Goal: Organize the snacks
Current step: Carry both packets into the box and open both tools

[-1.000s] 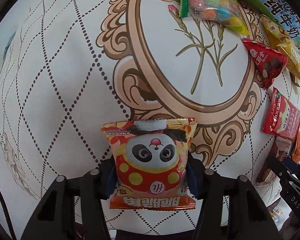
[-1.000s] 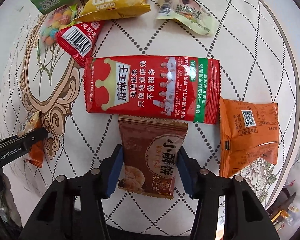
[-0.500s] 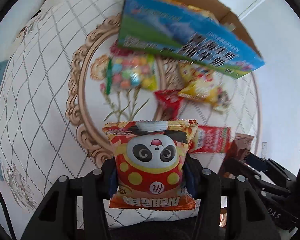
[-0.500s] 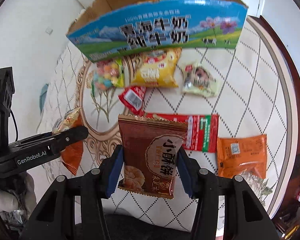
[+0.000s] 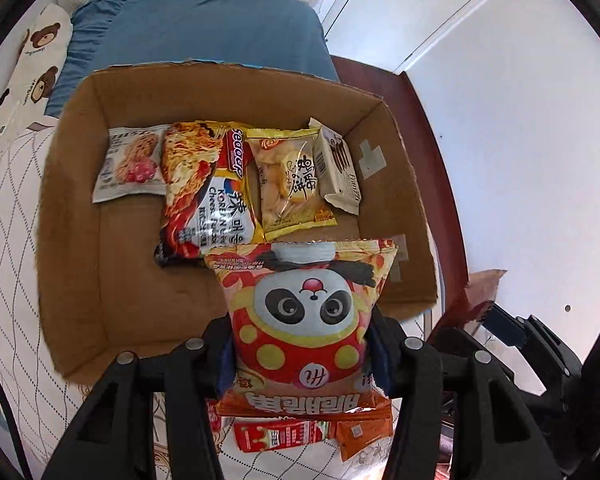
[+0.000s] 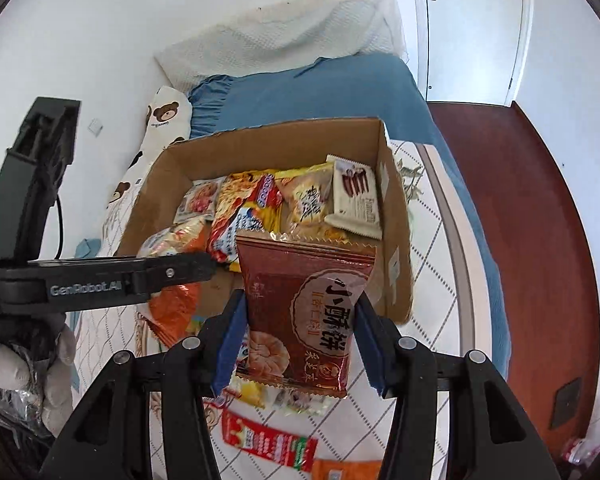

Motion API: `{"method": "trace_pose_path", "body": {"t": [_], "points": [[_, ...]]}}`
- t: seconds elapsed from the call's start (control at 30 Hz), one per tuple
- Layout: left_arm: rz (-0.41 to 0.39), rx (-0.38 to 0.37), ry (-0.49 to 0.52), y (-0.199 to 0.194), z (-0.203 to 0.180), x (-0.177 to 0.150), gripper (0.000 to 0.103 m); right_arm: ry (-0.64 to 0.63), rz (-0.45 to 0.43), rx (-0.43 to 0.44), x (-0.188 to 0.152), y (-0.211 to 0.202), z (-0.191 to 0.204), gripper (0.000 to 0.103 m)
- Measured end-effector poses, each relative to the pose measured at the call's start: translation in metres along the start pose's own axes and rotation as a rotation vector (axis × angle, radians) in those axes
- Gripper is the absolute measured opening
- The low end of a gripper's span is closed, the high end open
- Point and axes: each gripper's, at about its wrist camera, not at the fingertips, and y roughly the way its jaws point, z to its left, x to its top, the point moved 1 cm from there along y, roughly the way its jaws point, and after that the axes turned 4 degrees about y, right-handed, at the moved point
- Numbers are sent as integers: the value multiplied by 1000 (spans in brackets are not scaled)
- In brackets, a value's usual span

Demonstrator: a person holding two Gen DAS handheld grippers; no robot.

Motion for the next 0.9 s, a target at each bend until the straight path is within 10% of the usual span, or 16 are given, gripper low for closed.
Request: {"method": "trace_pose_path", "body": {"t": [0.47, 0.6, 0.9], "points": [[224, -24, -141, 97, 10, 56, 56, 39, 231, -2, 43, 105, -41, 60], [202, -5, -129, 103, 11, 58, 93, 32, 273, 5, 40, 114, -44, 81], [95, 64, -89, 65, 15, 47, 93, 25, 274, -43, 34, 108, -35, 93]]}}
